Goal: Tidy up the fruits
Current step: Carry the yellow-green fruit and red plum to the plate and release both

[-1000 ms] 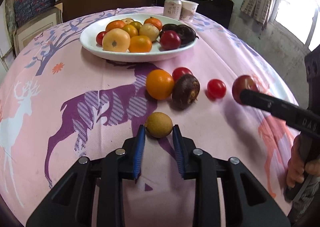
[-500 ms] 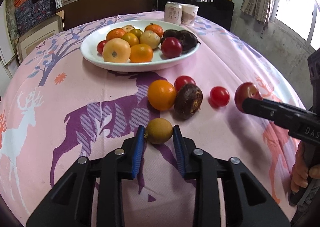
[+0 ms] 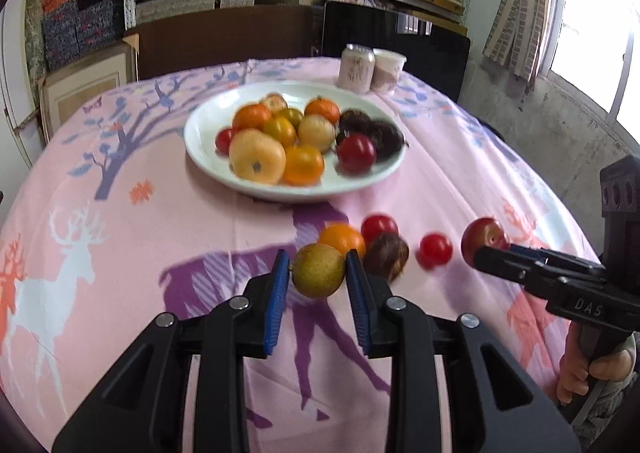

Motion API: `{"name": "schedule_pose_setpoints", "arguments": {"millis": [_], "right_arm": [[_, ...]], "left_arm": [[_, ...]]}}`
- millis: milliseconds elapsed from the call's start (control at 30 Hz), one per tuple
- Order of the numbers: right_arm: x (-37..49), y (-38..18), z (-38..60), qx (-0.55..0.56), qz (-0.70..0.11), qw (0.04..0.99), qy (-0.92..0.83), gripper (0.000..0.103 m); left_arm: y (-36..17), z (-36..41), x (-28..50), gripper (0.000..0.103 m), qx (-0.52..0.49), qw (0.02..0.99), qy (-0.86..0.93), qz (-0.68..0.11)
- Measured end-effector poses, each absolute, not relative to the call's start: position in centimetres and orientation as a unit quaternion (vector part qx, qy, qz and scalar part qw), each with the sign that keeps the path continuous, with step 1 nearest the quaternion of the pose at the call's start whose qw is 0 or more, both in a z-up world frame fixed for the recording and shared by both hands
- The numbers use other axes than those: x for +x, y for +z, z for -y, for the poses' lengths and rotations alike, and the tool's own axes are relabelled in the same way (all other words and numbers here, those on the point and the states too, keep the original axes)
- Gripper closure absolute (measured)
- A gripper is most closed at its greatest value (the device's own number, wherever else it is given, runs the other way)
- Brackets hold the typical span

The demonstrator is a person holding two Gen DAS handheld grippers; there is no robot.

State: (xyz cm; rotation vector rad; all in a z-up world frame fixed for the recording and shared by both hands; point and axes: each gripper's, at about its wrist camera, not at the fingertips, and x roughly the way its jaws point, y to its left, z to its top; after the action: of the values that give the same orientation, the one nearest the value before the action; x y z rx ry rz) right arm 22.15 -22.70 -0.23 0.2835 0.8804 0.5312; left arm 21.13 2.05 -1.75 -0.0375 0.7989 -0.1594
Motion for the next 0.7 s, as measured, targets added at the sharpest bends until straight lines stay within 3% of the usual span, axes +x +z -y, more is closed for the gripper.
{"name": "schedule_pose_setpoints", "arguments": {"millis": [233,433,500,533,567,700], "right_arm": [[27.6,3.3,19.1,0.094,-0.401,0.876,0.251,0.063],[32.7,2.8,14.9,0.065,-0.386,0.888,0.241,0.062],[33.4,2.2,14.7,0.059,-0.381,0.89,0.245,0.058],[33.4,2.0,14.8,0.051,-0.377,0.891,0.247,0.053],[33.3,2.1,15.0,0.043,-0.373,0.894,0.245,0.046],[33.1,2.7,16.3,0.062,-0.366,0.896,0.243,0.044]], "left_arm": [[1.5,-3.4,26.9,0.075,-0.029,0.929,-0.049,-0.365],[0.8,-4.7,33.6,0.073,-0.049,0.925,-0.034,-0.375],[-0.1,-5.4,34.7,0.052,-0.053,0.923,-0.026,-0.381],[-0.5,-5.9,34.9,0.038,-0.06,0.922,-0.026,-0.381],[-0.8,-6.4,35.0,0.031,-0.07,0.922,-0.029,-0.38],[-1.3,-7.8,35.1,0.029,-0.102,0.915,-0.033,-0.388]]}}
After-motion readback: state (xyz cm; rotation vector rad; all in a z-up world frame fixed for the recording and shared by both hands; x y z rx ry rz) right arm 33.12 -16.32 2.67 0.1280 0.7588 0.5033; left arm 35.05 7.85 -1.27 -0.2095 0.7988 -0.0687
